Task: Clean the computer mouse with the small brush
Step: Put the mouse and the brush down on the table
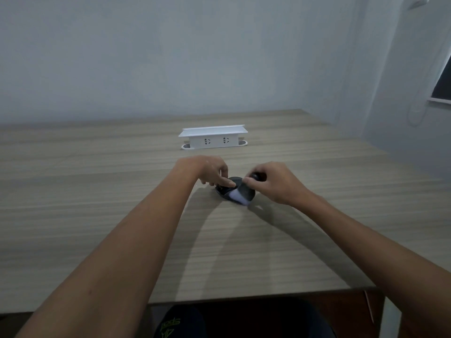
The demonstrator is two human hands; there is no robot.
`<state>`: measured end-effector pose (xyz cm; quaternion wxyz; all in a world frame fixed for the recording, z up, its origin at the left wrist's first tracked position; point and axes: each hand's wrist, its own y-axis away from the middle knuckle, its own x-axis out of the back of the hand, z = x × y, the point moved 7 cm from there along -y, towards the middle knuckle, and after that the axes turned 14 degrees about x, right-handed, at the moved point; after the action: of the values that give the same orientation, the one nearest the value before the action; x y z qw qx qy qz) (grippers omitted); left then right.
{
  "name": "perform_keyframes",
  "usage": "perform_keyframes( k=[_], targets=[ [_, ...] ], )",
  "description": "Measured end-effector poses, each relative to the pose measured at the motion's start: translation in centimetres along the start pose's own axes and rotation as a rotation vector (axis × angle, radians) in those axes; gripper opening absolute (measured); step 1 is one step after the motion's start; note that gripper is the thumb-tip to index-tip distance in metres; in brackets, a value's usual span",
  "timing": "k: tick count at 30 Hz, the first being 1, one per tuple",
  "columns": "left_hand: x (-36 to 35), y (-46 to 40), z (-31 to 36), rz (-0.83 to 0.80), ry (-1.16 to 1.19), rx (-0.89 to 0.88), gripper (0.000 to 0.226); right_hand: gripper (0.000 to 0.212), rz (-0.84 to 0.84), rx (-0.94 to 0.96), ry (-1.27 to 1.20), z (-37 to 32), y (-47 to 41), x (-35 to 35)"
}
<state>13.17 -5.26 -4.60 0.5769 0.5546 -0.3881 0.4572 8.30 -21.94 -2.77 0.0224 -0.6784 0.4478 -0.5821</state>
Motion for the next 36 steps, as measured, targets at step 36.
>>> perform_keyframes(
  k=[36],
  targets=[
    [-1.2,0.8,-3.1,0.383,0.311,0.037,0.050,0.027,0.156,-0.406,-0.099,8.8,1.5,-2.0]
  ],
)
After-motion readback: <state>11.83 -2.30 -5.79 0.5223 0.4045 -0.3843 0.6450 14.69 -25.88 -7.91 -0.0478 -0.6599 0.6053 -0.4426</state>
